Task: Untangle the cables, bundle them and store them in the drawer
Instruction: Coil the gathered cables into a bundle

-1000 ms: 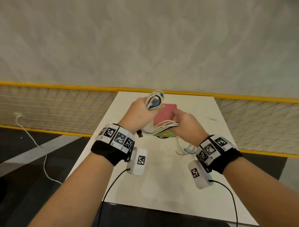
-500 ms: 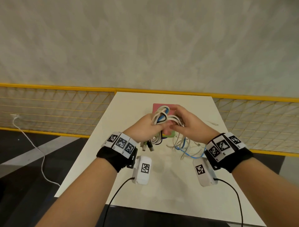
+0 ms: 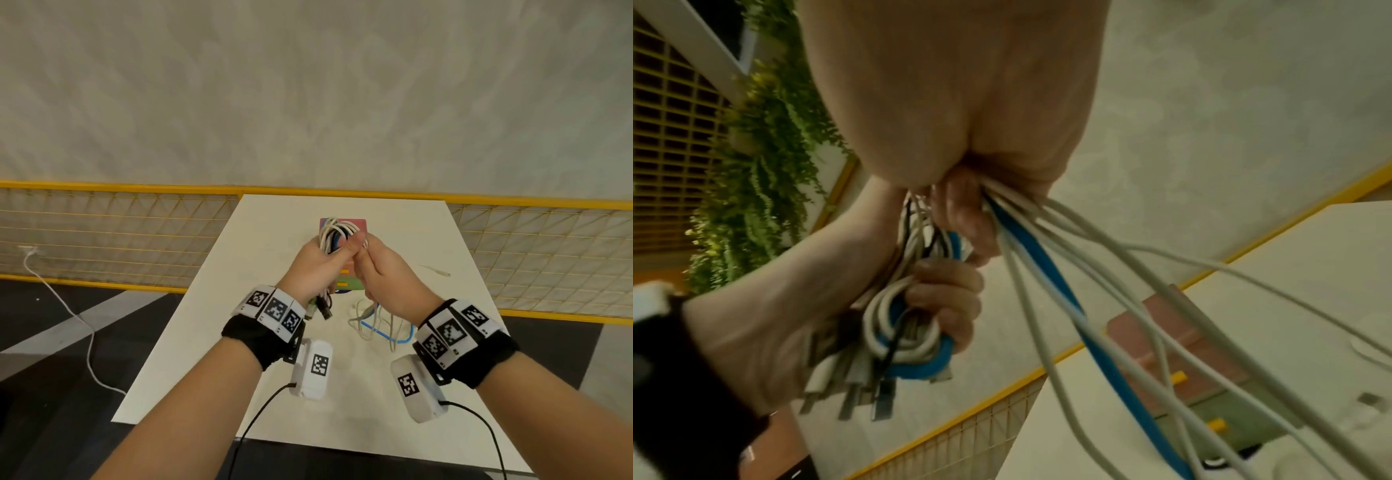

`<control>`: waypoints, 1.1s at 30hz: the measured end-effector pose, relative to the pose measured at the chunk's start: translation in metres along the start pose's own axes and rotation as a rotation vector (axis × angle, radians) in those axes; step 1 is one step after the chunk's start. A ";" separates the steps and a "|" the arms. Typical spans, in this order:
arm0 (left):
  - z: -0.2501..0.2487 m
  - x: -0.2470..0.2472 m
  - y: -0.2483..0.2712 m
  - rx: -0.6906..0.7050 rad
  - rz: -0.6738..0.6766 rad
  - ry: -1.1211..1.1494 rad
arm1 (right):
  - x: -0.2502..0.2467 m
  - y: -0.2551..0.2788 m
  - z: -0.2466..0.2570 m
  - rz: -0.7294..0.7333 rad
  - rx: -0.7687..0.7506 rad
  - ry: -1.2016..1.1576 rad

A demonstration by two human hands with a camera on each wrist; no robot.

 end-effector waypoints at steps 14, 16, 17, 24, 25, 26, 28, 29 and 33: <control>-0.001 0.004 -0.003 -0.004 -0.211 0.146 | 0.012 0.002 0.005 0.014 -0.133 -0.067; -0.003 0.002 -0.004 0.064 -0.264 0.139 | 0.016 0.006 0.002 -0.016 -0.148 -0.107; -0.005 0.000 -0.005 0.079 -0.289 0.169 | 0.019 0.009 0.001 -0.035 -0.156 -0.156; -0.024 -0.027 -0.015 0.085 -0.288 0.875 | 0.029 0.015 -0.029 0.132 -0.070 0.026; -0.028 -0.033 -0.015 0.108 -0.251 0.931 | 0.031 0.018 -0.036 0.178 -0.032 0.072; -0.030 -0.040 -0.015 0.134 -0.208 0.933 | 0.032 0.019 -0.045 0.212 0.020 0.103; -0.032 -0.052 -0.012 0.178 -0.102 0.825 | 0.029 0.018 -0.055 0.231 0.095 0.154; -0.031 -0.056 -0.011 0.183 -0.035 0.747 | 0.025 0.014 -0.056 0.224 0.087 0.184; -0.020 -0.058 -0.005 0.098 0.130 0.398 | 0.009 -0.012 -0.050 0.164 0.063 0.303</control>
Point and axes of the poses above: each hand's wrist, its own y-axis away from the middle knuckle, its own x-axis out of the palm, z = x × y, the point moved 1 cm from there along -y, towards the middle knuckle, and after that the axes turned 3 degrees about y, right-handed, at the moved point
